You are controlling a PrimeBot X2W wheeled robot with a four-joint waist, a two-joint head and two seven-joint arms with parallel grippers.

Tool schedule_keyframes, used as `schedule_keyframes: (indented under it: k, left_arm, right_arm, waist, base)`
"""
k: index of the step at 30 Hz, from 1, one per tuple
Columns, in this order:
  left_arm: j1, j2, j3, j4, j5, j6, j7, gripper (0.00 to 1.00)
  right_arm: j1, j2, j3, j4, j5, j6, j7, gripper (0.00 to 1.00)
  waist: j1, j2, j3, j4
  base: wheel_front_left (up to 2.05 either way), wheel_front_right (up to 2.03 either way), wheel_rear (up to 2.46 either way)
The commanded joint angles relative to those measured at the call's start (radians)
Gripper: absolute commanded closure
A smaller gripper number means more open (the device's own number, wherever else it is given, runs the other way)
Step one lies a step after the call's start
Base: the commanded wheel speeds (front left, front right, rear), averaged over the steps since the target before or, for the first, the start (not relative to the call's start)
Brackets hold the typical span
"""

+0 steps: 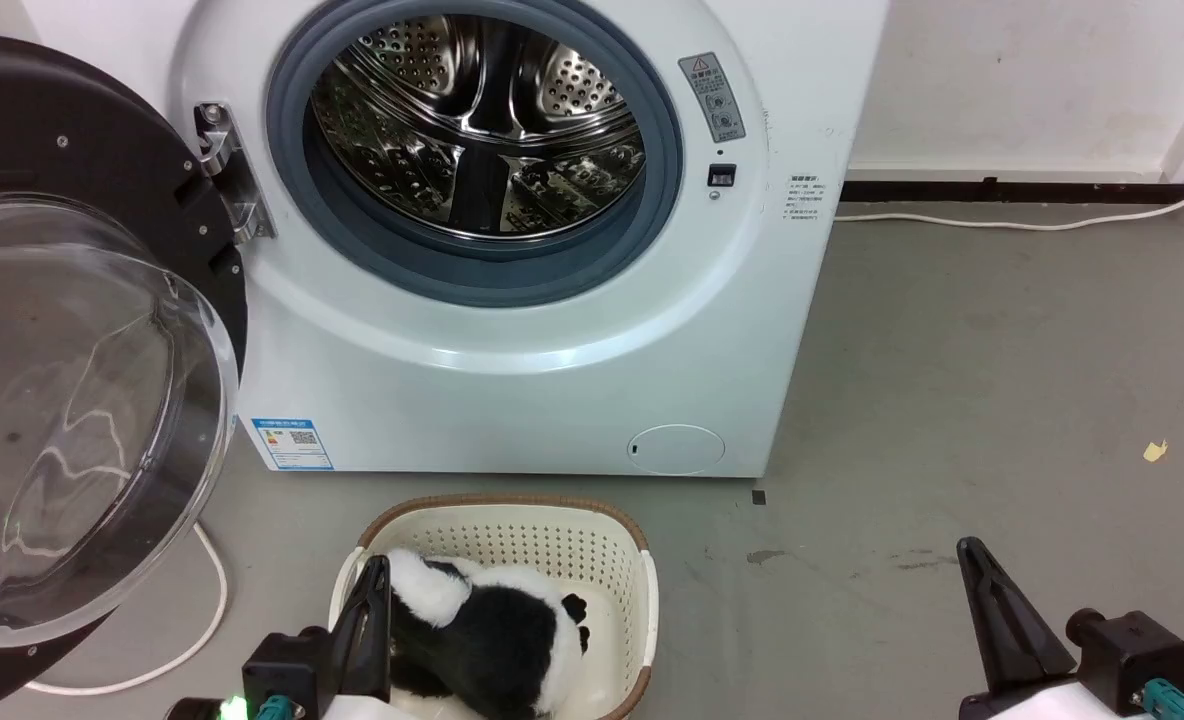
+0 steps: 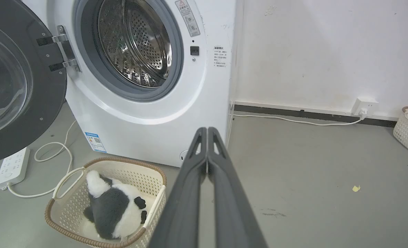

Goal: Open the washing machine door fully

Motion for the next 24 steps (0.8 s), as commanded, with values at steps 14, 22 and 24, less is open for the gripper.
schedule_keyframes:
  k: [14, 22, 24]
  left_arm:
    - [-0.021, 0.001, 0.018, -0.022, 0.023, -0.005, 0.033, 1.00]
    - [-0.026, 0.001, 0.025, -0.032, 0.031, -0.006, 0.049, 1.00]
    - [-0.028, 0.001, 0.027, -0.035, 0.034, -0.007, 0.056, 1.00]
  right_arm:
    - [-0.022, 0.002, 0.010, -0.015, -0.015, 0.000, 0.031, 1.00]
    - [-0.028, 0.002, 0.014, -0.020, -0.019, 0.000, 0.048, 1.00]
    - [-0.031, 0.002, 0.015, -0.022, -0.021, 0.000, 0.054, 1.00]
  waist:
    - [0.0000, 0.0000, 0.001, 0.001]
    - [0.0000, 0.0000, 0.002, 0.001]
    - [0.0000, 0.0000, 0.002, 0.002]
  base:
    - [0.00, 0.00, 0.00]
    - [0.00, 0.00, 0.00]
    - [0.00, 0.00, 0.00]
